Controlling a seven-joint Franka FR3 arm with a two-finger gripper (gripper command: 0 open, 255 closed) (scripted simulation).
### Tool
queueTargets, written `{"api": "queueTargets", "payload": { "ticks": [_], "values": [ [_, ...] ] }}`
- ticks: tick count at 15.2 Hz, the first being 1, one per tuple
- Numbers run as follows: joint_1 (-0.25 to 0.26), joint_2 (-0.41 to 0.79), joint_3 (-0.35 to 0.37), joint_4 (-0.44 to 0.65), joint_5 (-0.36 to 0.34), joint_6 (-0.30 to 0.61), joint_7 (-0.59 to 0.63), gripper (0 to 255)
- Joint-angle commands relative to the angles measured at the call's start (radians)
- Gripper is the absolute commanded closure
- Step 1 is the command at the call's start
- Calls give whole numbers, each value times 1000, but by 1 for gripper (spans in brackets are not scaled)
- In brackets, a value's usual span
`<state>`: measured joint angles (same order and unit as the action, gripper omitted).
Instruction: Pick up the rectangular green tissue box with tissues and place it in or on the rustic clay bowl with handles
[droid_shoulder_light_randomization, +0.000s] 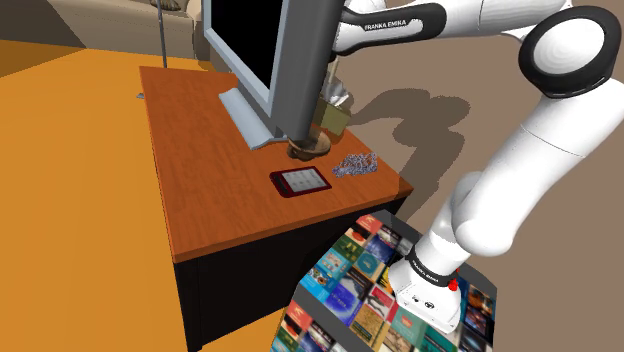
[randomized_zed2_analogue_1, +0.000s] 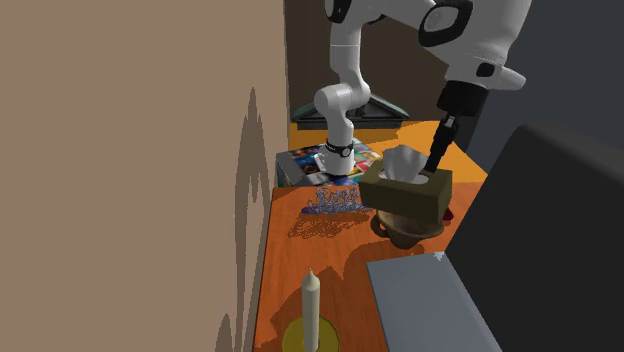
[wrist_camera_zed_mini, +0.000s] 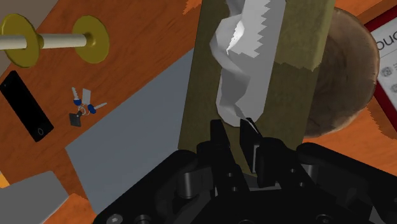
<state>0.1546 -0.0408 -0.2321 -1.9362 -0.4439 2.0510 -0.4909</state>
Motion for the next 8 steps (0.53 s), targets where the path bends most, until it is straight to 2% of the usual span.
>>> {"api": "queueTargets", "payload": {
  "ticks": [1, 8],
  "values": [
    [14, 95, 12, -16, 7, 22, 3, 255],
    [22, 95, 4, -16, 7, 22, 3, 255]
  ]
}}
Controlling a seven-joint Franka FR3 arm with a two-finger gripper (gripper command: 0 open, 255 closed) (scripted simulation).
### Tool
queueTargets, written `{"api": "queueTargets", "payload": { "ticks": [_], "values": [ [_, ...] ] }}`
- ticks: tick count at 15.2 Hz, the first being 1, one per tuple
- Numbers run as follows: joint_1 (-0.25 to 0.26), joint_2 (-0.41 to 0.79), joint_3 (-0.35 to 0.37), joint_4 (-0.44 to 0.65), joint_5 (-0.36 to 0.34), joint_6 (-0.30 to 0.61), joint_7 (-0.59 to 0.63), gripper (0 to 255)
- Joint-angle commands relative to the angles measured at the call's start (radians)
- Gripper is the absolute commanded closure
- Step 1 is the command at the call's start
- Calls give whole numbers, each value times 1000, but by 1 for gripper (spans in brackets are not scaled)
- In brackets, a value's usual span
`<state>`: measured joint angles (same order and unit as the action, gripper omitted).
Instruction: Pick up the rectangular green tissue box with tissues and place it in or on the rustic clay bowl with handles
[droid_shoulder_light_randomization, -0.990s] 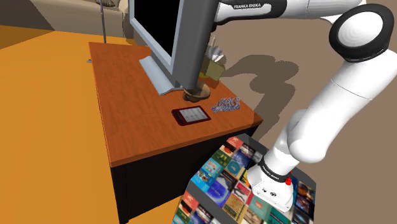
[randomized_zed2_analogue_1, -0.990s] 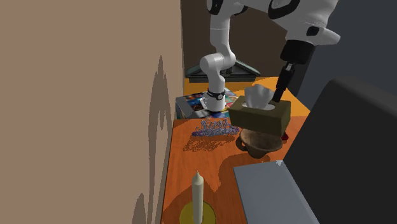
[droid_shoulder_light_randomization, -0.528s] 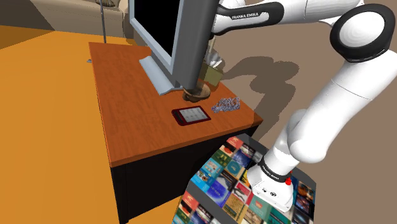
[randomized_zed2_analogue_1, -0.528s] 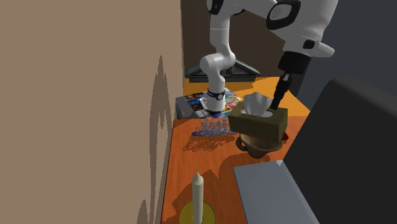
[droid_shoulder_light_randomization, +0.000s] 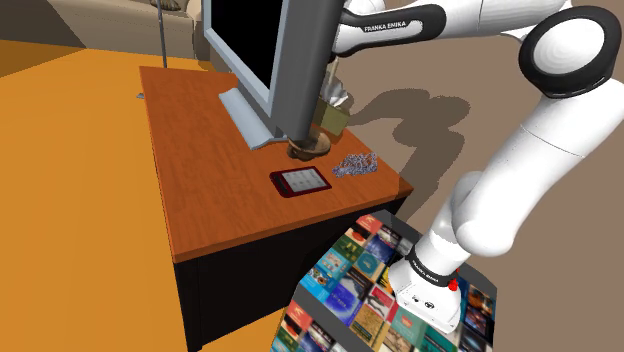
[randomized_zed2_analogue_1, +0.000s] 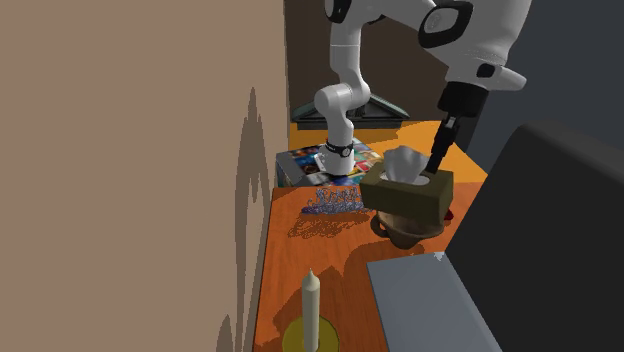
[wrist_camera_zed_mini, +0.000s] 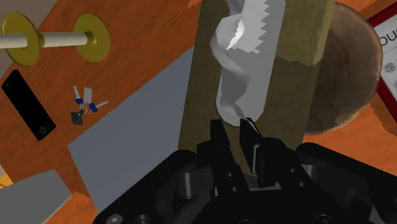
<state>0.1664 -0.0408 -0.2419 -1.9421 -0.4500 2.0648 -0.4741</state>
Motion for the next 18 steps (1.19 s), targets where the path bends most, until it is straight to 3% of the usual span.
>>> {"api": "queueTargets", "payload": {
  "ticks": [1, 5, 6, 10, 18],
  "values": [
    [24, 89, 30, -9, 9, -10, 12, 0],
    [24, 67, 31, -18, 6, -25, 9, 0],
    [17, 95, 6, -10, 14, 8, -14, 0],
    [48, 56, 21, 61, 24, -110, -19, 0],
    [85, 56, -16, 61, 25, -110, -20, 0]
  ]
}}
